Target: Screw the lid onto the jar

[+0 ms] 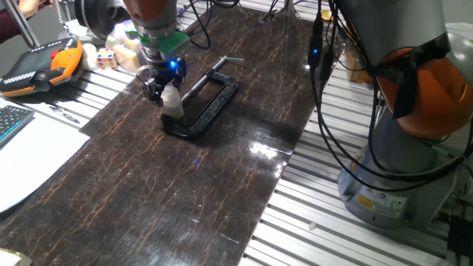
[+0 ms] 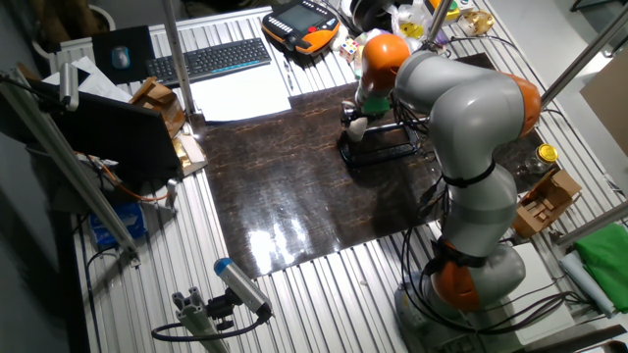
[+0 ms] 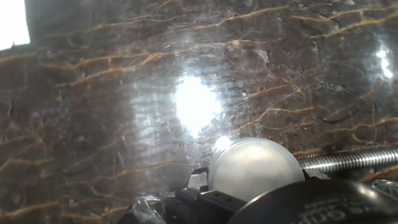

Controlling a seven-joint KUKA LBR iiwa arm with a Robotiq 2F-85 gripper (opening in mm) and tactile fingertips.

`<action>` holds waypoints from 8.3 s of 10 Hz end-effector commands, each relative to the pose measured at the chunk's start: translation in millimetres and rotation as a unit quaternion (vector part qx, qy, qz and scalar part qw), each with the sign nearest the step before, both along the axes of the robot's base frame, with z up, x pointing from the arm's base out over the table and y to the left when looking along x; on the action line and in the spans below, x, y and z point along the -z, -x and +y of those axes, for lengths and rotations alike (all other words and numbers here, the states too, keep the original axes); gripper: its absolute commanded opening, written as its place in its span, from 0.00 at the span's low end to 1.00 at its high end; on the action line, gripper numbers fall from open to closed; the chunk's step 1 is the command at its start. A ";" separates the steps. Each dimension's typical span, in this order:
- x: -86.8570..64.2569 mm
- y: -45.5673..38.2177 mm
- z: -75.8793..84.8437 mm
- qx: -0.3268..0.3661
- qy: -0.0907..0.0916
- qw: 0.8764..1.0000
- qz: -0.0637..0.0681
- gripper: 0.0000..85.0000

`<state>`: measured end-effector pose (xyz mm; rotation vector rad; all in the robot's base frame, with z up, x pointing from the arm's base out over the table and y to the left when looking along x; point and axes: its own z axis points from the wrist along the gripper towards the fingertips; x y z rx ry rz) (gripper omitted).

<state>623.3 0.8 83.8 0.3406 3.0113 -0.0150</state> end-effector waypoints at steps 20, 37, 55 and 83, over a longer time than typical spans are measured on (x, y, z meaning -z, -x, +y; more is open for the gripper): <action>3.0 1.3 0.6 0.134 0.004 0.991 -0.026 0.84; 4.1 0.4 -0.5 0.369 -0.013 0.929 -0.023 0.89; 10.0 -1.8 -1.5 0.544 -0.024 0.839 -0.006 1.00; -3.0 -5.4 1.2 -0.214 0.030 0.976 -0.012 1.00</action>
